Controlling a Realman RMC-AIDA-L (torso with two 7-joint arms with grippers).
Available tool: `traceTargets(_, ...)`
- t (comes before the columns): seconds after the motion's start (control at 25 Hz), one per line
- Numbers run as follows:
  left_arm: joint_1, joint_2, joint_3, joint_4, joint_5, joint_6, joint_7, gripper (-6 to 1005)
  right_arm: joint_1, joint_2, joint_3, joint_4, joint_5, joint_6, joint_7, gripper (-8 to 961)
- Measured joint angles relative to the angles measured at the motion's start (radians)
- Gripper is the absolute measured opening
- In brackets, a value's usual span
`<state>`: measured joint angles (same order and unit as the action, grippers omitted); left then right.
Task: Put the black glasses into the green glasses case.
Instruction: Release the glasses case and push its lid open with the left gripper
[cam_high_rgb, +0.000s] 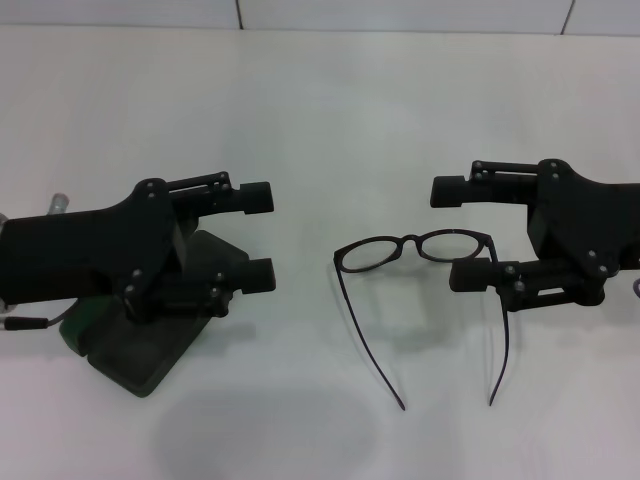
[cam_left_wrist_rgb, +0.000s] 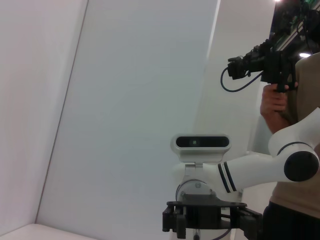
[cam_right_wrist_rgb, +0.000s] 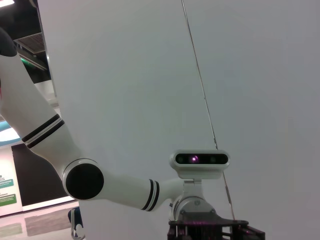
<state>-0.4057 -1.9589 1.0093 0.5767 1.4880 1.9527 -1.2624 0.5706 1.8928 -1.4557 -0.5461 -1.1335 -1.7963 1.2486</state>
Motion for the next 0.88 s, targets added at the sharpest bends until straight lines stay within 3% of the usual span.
traceTargets(0.6, -0.004, -0.004, 0.0, 0.037, 0.007, -0.04, -0.058, 765, -0.018, 0.002, 0.013, 0.0, 0.0, 0.001, -0.01, 768)
traceTargets(0.68, -0.003, -0.013, 0.0, 0.141, 0.051, -0.112, -0.186, 764, -0.029, 0.002, 0.037, 0.003, 0.0, 0.003, -0.018, 768)
traceTargets(0.76, 0.015, -0.027, 0.0, 0.322, 0.144, -0.192, -0.382, 763, -0.036, 0.001, 0.054, 0.009, -0.001, 0.002, -0.022, 767)
traceTargets(0.88, 0.046, -0.059, 0.0, 0.743, 0.365, -0.251, -0.77, 762, -0.05, -0.002, 0.066, 0.014, -0.001, 0.001, -0.022, 767)
